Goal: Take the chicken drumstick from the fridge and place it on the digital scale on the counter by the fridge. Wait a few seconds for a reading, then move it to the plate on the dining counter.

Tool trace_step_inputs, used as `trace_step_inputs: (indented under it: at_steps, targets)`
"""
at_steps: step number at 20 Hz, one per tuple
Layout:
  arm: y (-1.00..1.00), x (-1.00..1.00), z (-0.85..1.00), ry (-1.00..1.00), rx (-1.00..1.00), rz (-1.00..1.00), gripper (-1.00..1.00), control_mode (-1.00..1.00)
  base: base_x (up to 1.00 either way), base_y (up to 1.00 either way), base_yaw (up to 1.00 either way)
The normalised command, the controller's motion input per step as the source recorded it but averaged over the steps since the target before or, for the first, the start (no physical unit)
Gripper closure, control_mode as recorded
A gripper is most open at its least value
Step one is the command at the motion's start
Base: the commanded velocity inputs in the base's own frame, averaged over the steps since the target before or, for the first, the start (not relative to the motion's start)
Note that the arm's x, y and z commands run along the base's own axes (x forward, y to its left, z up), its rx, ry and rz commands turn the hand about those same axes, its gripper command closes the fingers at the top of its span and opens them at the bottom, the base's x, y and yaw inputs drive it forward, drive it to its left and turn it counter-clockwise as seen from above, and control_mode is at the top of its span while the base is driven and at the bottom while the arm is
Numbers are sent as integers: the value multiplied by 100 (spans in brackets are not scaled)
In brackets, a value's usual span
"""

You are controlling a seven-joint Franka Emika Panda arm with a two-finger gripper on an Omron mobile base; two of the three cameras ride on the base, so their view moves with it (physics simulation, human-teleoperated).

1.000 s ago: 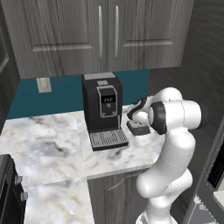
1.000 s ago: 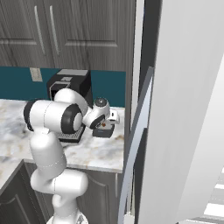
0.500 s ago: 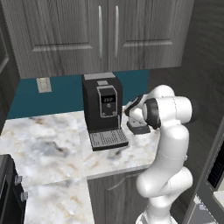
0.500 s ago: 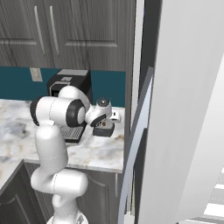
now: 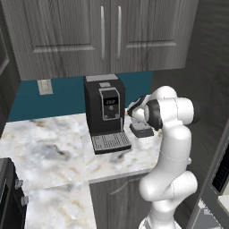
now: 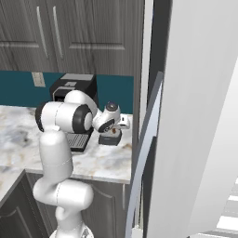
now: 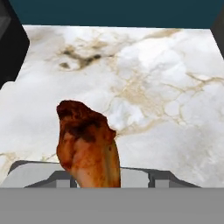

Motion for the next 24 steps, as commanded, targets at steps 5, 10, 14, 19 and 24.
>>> trace_step_inputs:
  at_steps: [5,10,14,19,24]
  targets:
    - [0,-4,-29,0,0,0,100,-100,0,0,0]
    - [0,-17,-23,0,0,0,100,-100,0,0,0]
    - [0,-68,5,-16,0,0,100,-100,0,0,0]
    - [0,-100,71,-32,0,-1,100,-100,0,0,0]
    - [0,-100,100,-19,0,-8,100,-100,0,0,0]
